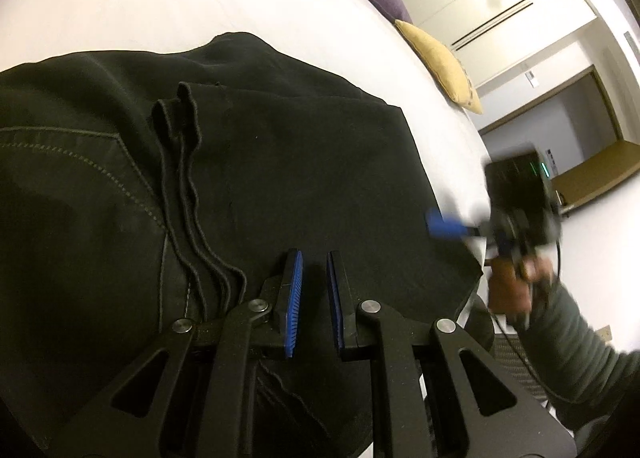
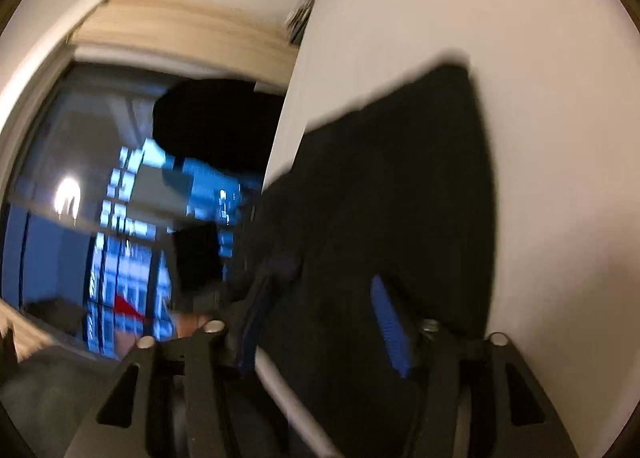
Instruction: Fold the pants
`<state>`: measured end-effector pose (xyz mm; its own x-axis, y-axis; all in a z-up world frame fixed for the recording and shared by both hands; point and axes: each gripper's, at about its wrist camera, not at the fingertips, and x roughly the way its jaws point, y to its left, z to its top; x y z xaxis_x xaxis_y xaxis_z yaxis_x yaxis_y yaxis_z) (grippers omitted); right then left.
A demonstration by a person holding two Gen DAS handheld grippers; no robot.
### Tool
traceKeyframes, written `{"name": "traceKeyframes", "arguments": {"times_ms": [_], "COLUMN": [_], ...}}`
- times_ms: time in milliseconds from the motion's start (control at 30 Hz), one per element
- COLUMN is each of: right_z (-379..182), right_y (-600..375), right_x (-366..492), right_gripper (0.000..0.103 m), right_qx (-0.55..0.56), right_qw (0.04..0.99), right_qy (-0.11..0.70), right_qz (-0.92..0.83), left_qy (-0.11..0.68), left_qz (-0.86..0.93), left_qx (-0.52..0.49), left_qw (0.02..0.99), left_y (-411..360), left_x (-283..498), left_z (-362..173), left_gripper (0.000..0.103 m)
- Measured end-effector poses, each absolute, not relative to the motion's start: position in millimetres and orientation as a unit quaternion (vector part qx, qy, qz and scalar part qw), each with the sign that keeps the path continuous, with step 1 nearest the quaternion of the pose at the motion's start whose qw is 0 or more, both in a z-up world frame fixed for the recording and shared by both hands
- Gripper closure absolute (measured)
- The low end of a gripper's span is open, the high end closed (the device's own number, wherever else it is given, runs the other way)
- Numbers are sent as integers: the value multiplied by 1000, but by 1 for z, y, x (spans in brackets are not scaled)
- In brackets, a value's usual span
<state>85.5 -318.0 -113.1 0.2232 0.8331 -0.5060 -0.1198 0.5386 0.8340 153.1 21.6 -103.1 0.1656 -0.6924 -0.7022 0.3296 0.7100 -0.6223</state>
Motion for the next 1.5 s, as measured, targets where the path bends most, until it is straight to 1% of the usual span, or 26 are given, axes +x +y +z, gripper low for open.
{"name": "traceKeyframes", "arguments": {"times_ms": [67, 133, 233, 267, 333, 400, 433, 467, 500, 533, 567, 600, 633, 667, 800, 833, 933, 967, 1033, 1100, 1167, 1233, 1367, 1467, 1500], "right_z": [-106, -99, -80, -72, -46, -32, -37, -46, -65, -94, -117, -122, -116, -114, -97, -90, -66, -64, -62, -67, -67, -63, -63, -70, -71], "right_y": [-310, -307, -288, -276, -264, -246, -240, -235, -233, -230, -228, -227, -226, -224, -208, -207, -190, -183, -169, -146, -138, -120, -112, -114, -115], "right_x": [62, 45, 36, 31, 32, 49, 63, 73, 88, 103, 107, 106, 103, 102, 95, 92, 82, 85, 93, 102, 99, 98, 93, 92, 92], "right_gripper": [41, 42, 41, 41, 41, 25, 9, 3, 3, 3, 18, 30, 36, 32, 31, 30, 30, 30, 30, 30, 30, 30, 30, 30, 30], "right_qx": [315, 315, 277, 271, 275, 272, 278, 286, 297, 303, 290, 267, 256, 256, 218, 231, 294, 308, 324, 340, 344, 342, 341, 344, 344], "right_qw": [725, 741, 769, 776, 792, 809, 811, 809, 797, 775, 765, 781, 798, 799, 807, 805, 803, 797, 788, 775, 769, 763, 756, 754, 753], "right_qy": [517, 513, 513, 495, 436, 397, 394, 403, 432, 490, 531, 530, 511, 508, 522, 516, 454, 442, 435, 436, 434, 434, 441, 443, 445], "right_qz": [328, 298, 263, 281, 326, 338, 330, 320, 300, 260, 221, 195, 192, 194, 168, 181, 251, 272, 292, 307, 318, 336, 343, 342, 341], "left_qy": [542, 537, 526, 523, 509, 503, 504, 505, 506, 504, 498, 491, 482, 471, 427, 421, 407, 406, 410, 406, 392, 395, 427, 427, 422], "left_qz": [-340, -339, -330, -326, -315, -297, -292, -288, -278, -272, -272, -268, -254, -237, -148, -125, -60, -50, -22, -16, -11, -23, -36, -44, -49], "left_qx": [-166, -158, -149, -151, -163, -165, -168, -172, -182, -198, -211, -220, -226, -237, -293, -299, -329, -339, -365, -395, -422, -437, -477, -479, -481], "left_qw": [750, 756, 769, 773, 784, 795, 795, 795, 796, 796, 796, 799, 807, 816, 843, 847, 850, 847, 836, 824, 818, 808, 767, 766, 767], "left_y": [23, 25, 32, 36, 50, 57, 63, 67, 75, 85, 93, 102, 114, 132, 216, 234, 281, 294, 309, 320, 316, 321, 316, 309, 308], "left_x": [149, 145, 129, 126, 116, 110, 109, 107, 106, 105, 104, 102, 98, 92, 62, 55, 32, 29, 26, 24, 22, 26, 39, 44, 46], "left_z": [-103, -101, -96, -94, -86, -83, -84, -85, -86, -85, -83, -79, -73, -66, -55, -54, -60, -62, -74, -80, -88, -99, -131, -147, -147], "left_gripper": [91, 90, 90, 90, 90, 90, 90, 90, 90, 90, 90, 90, 90, 90, 90, 90, 90, 88, 73, 25, 15, 15, 15, 18, 21]}}
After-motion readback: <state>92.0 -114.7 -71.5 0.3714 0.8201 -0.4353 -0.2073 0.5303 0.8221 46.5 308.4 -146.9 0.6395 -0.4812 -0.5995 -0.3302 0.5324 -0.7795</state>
